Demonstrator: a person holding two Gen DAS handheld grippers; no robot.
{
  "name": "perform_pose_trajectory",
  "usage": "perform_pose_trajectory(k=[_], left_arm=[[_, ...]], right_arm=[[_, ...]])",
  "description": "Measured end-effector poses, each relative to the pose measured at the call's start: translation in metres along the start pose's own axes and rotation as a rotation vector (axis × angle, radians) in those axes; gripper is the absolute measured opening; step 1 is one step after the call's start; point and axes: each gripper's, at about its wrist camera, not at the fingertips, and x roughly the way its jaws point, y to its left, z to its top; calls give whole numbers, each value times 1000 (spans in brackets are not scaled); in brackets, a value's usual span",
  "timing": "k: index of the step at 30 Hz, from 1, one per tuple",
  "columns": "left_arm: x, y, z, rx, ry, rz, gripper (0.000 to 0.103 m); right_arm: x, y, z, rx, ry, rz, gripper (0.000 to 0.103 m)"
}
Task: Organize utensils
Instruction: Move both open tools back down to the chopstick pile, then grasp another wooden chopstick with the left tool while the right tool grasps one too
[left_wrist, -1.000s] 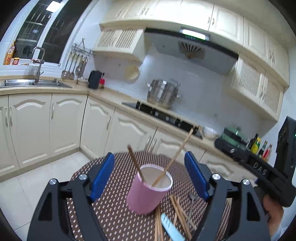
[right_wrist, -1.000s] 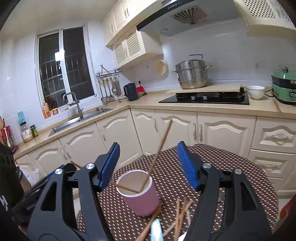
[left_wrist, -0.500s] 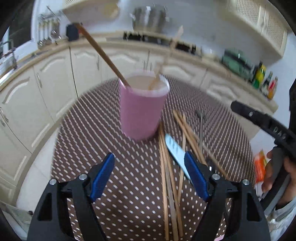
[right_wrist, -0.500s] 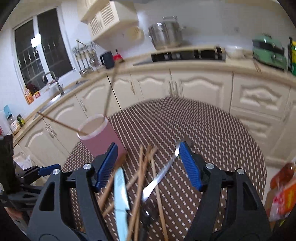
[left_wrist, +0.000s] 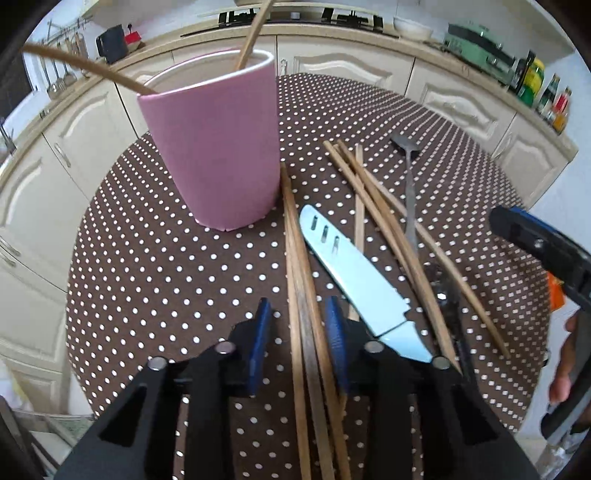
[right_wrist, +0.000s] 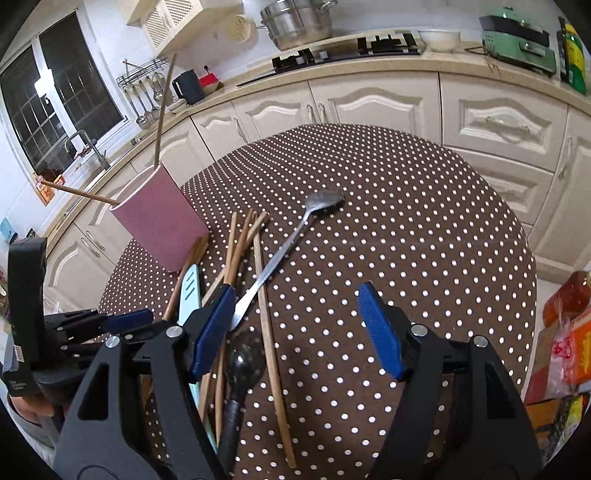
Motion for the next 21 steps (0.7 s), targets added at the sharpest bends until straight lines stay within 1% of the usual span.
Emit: perform_pose_trajectory(k=[2, 4, 8, 10, 13, 18, 21], left_arm=[[4, -1, 2, -5, 13, -4, 12], [6, -5, 6, -21, 11, -11, 11], [2, 4, 7, -77, 24, -82, 9], [1, 12, 7, -119, 35, -139, 6], [-1, 23, 2, -165, 40, -187, 6], [-5, 32, -3, -191, 28, -192, 5], [-14, 35, -6, -178, 0, -188, 5]], right_arm=[[1, -1, -1, -1, 6, 0, 69], [1, -1, -2, 0, 13, 5, 69], [3, -3, -4, -4, 27, 9, 69], [5, -2, -4, -6, 34, 12, 69], [7, 2, -5, -13, 45, 15, 69], [11, 10, -4, -33, 58, 15, 69], [11, 15, -3, -53, 62, 7, 69]])
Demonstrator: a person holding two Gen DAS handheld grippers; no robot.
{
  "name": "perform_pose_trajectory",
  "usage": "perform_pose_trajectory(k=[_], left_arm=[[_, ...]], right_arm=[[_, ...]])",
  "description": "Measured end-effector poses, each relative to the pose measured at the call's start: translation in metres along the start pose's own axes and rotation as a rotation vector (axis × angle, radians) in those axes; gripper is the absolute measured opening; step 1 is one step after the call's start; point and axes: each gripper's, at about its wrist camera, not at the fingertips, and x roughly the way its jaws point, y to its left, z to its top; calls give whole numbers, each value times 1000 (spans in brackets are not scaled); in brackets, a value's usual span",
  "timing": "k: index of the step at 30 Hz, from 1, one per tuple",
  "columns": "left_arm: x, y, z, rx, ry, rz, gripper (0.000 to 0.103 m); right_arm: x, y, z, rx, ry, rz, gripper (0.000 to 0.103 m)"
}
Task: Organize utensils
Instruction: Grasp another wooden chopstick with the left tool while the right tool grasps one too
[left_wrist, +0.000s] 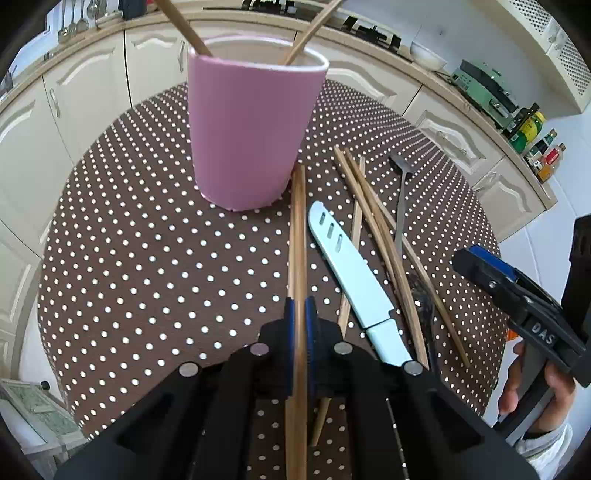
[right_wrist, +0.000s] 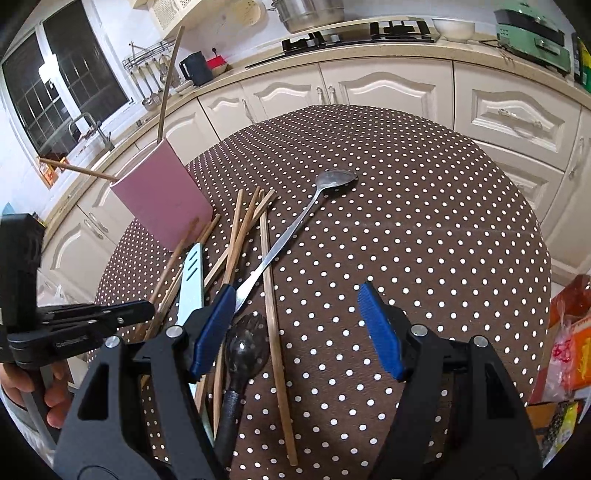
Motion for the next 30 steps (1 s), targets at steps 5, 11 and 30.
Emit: perform_pose_trajectory(k=[5, 11, 30], left_arm=[[-11, 15, -6, 5, -5, 27, 6], [-9, 19, -19, 56, 45, 96, 7], [9, 6, -9, 74, 55, 101, 7]], right_arm=[[5, 3, 7, -47, 35, -35, 69], [26, 8, 20, -143, 177, -59, 68], [69, 16, 50, -272, 382, -85, 8]])
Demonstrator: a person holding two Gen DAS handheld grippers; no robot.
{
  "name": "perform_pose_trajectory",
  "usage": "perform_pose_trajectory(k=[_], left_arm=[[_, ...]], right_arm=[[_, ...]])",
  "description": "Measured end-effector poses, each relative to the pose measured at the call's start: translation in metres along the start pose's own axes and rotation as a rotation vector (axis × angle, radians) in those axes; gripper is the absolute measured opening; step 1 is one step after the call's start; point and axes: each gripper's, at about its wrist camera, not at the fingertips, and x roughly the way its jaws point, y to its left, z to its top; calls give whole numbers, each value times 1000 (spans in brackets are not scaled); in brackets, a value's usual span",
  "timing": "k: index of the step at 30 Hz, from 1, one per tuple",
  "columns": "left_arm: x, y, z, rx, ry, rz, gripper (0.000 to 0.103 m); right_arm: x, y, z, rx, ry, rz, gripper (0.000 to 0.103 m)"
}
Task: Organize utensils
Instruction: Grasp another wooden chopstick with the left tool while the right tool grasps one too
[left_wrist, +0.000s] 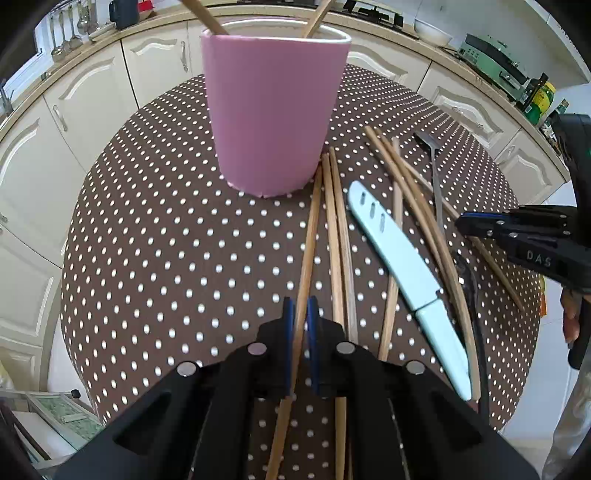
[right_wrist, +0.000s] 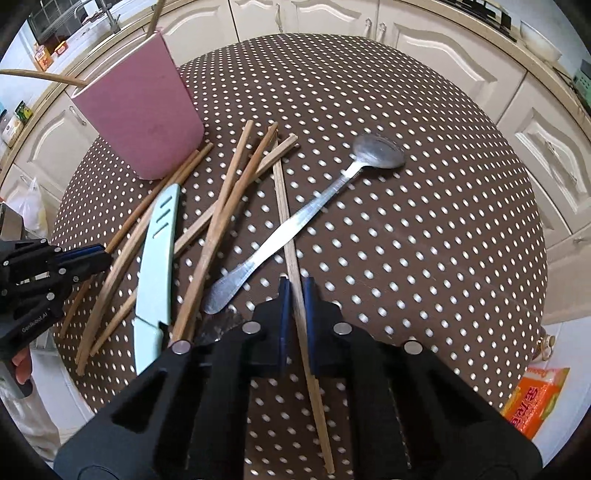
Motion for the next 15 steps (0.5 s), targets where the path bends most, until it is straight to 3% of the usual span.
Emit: perform_pose_trajectory(k=[15], left_arm=[[-25, 1, -51, -50, 21, 47, 7]], right_arm=[[-21, -45, -45, -9, 105, -36, 9]])
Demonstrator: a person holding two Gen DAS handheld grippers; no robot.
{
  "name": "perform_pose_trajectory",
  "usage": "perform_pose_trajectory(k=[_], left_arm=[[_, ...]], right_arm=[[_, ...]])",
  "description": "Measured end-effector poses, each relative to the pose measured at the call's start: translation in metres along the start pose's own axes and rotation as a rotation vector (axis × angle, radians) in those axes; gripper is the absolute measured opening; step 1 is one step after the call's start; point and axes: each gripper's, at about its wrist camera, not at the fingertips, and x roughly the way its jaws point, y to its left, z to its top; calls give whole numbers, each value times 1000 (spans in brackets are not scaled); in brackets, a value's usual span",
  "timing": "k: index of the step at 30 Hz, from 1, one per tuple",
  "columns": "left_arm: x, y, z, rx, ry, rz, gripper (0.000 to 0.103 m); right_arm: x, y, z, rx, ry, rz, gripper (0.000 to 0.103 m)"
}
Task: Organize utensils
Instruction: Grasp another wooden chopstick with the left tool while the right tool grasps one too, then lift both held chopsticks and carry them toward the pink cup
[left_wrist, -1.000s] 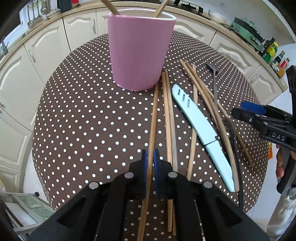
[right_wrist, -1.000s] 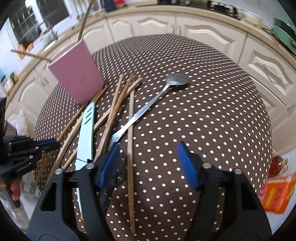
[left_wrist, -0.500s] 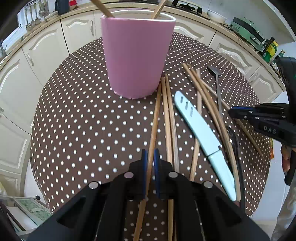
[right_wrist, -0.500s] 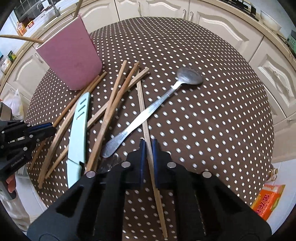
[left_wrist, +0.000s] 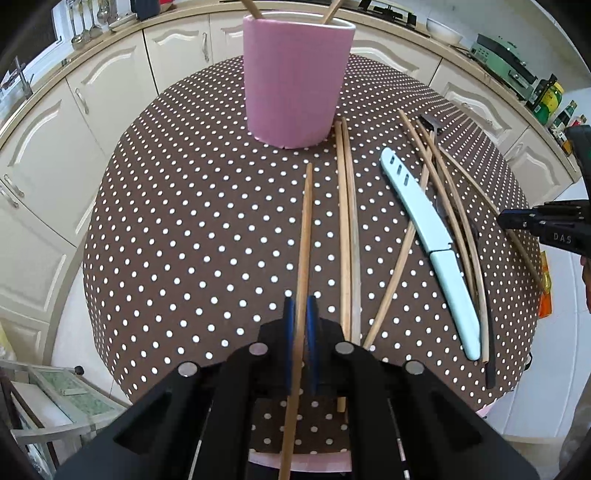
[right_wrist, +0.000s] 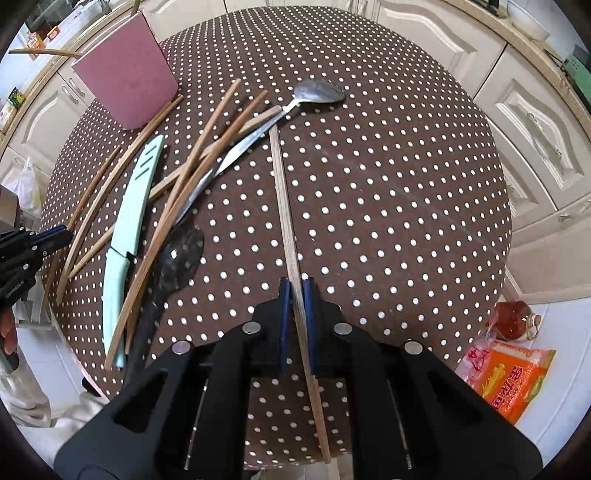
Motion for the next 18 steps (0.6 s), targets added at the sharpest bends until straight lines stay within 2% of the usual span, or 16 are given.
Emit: perform_pose_trajectory(k=[7, 8, 10, 12, 15, 18], left_arm=[[8, 5, 19, -19, 36, -6, 7], [10, 6, 22, -23, 44, -11, 7], [12, 9, 32, -38, 55, -10, 8], [16, 10, 44, -21, 52, 16, 11], [20, 13, 49, -16, 48, 11, 11], [21, 16, 54, -15, 29, 21, 6]], right_arm=[[13, 4, 35, 2, 20, -19, 12], [14, 5, 40, 3, 23, -27, 15], [18, 7, 51, 7, 18, -44, 32], [18, 8, 58, -3, 10, -40, 40], [24, 11, 73, -17, 27, -46, 39], [34, 18, 80, -36, 51, -45, 28]])
